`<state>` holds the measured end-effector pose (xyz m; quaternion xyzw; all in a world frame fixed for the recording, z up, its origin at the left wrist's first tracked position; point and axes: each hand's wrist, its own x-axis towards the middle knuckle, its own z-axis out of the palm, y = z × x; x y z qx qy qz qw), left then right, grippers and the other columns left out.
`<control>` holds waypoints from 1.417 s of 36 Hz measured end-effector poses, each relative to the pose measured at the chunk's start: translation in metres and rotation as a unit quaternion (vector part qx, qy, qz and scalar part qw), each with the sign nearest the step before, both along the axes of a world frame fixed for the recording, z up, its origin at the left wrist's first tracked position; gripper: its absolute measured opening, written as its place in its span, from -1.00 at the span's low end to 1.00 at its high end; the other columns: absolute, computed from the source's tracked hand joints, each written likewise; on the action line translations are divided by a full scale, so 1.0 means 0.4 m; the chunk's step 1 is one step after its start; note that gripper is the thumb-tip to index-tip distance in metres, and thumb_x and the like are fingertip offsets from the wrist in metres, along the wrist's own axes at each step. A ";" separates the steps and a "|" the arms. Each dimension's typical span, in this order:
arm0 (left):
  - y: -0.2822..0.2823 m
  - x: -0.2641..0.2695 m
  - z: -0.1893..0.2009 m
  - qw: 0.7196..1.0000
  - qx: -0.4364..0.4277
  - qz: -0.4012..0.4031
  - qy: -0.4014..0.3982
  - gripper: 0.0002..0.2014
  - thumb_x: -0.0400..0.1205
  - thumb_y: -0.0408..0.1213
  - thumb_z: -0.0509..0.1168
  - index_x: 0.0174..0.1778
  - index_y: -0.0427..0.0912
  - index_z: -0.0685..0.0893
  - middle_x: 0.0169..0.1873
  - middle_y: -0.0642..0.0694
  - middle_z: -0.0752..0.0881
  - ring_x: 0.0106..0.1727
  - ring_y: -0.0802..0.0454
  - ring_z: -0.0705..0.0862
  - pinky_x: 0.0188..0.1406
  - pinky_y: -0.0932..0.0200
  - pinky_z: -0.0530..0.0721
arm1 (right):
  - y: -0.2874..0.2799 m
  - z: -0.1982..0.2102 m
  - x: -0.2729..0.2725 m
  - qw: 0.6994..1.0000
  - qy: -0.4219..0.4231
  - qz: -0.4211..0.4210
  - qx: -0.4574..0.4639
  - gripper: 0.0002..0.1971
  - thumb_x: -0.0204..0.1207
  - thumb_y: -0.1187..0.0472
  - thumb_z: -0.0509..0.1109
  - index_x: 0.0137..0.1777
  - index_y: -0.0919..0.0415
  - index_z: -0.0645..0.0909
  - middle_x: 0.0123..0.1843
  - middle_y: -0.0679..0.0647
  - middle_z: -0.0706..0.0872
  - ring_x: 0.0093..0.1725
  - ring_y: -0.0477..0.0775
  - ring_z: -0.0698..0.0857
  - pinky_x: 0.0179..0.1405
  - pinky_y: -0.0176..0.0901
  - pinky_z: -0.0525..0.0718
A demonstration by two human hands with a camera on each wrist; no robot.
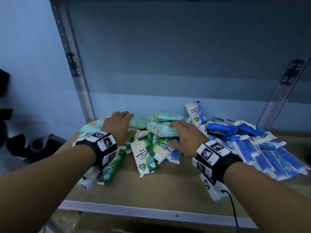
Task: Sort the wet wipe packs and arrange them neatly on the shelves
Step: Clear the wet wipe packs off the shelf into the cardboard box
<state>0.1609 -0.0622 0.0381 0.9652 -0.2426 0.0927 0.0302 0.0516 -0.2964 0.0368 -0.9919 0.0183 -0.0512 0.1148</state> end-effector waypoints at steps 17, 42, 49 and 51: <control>-0.009 0.081 0.021 0.994 -0.009 0.038 -0.104 -0.63 0.72 -0.09 0.20 0.45 0.26 0.55 0.11 -0.16 0.77 0.14 -0.27 0.67 0.01 -0.01 0.57 | -0.013 -0.008 0.052 0.989 -0.145 0.016 -0.022 -0.62 0.48 0.31 0.36 0.27 0.01 0.69 0.15 0.06 0.77 0.13 0.24 0.71 0.05 0.08 0.72; 0.022 -0.278 0.218 0.915 -0.246 -0.132 -0.292 -0.63 0.48 -0.32 0.24 0.11 -0.03 0.84 -0.18 -0.04 0.86 -0.41 -0.18 0.75 -0.18 -0.06 0.75 | -0.057 0.129 -0.355 0.953 -0.289 0.029 -0.088 -0.54 0.27 0.44 0.40 0.11 -0.02 0.71 -0.06 -0.15 0.79 -0.14 0.19 0.71 -0.24 0.06 0.71; 0.004 -0.404 0.020 0.905 -0.277 -0.215 -0.242 -0.63 0.51 -0.25 0.25 0.18 -0.02 0.81 0.06 0.02 0.83 -0.01 0.01 0.83 0.28 -0.46 0.57 | -0.065 0.012 -0.464 0.977 -0.202 -0.023 -0.071 -0.63 0.29 0.37 0.46 0.05 -0.02 0.73 -0.09 -0.03 0.80 -0.10 0.22 0.74 -0.34 0.08 0.72; 0.006 -0.438 -0.053 0.907 -0.270 -0.239 -0.217 -0.64 0.53 -0.27 0.31 0.22 0.00 0.79 0.12 0.06 0.81 0.08 0.05 0.81 0.33 -0.47 0.53 | -0.072 -0.035 -0.489 0.984 -0.164 -0.053 -0.043 -0.56 0.29 0.35 0.46 0.14 -0.08 0.72 -0.04 -0.02 0.81 -0.04 0.20 0.73 -0.24 0.08 0.73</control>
